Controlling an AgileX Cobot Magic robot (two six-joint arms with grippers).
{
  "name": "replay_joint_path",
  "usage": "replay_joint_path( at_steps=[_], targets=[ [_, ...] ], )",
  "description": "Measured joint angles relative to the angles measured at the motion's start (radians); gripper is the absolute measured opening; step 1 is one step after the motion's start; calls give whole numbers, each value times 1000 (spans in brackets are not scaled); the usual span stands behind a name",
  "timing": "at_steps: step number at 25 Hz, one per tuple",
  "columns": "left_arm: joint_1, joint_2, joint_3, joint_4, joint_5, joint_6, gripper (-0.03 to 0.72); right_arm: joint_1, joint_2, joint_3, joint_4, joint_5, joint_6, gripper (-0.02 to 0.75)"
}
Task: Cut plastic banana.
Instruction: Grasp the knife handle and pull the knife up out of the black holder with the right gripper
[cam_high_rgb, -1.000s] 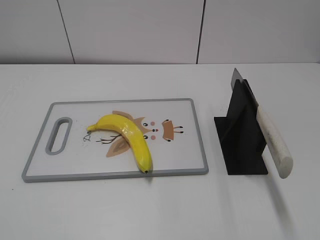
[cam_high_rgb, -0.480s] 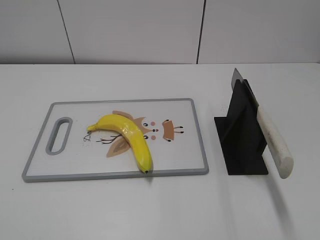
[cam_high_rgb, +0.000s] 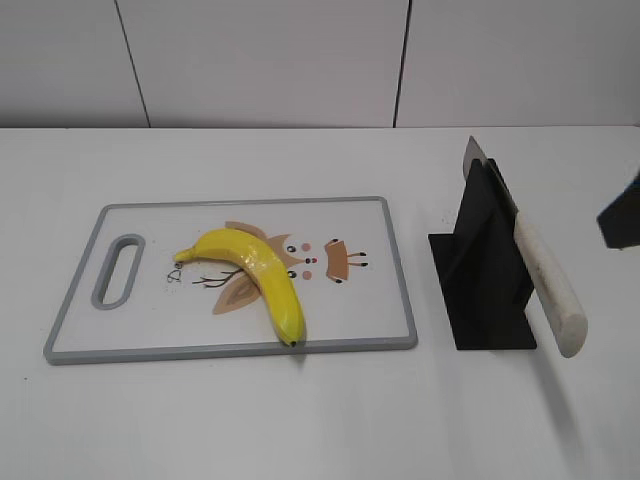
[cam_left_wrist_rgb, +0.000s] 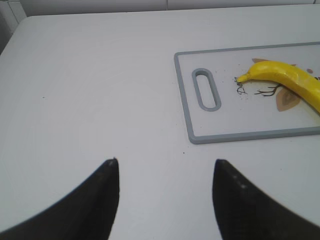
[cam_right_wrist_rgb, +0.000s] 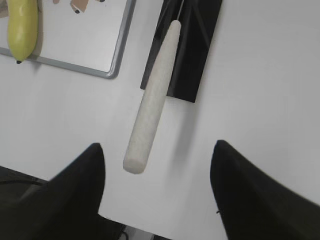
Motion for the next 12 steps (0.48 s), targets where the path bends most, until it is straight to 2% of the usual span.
replay_joint_path(
  at_steps=[5, 12],
  targets=[
    [0, 0, 0, 0, 0, 0, 552, 4, 199, -72, 9, 16, 49, 505],
    [0, 0, 0, 0, 0, 0, 552, 5, 417, -77, 74, 28, 70, 505]
  ],
)
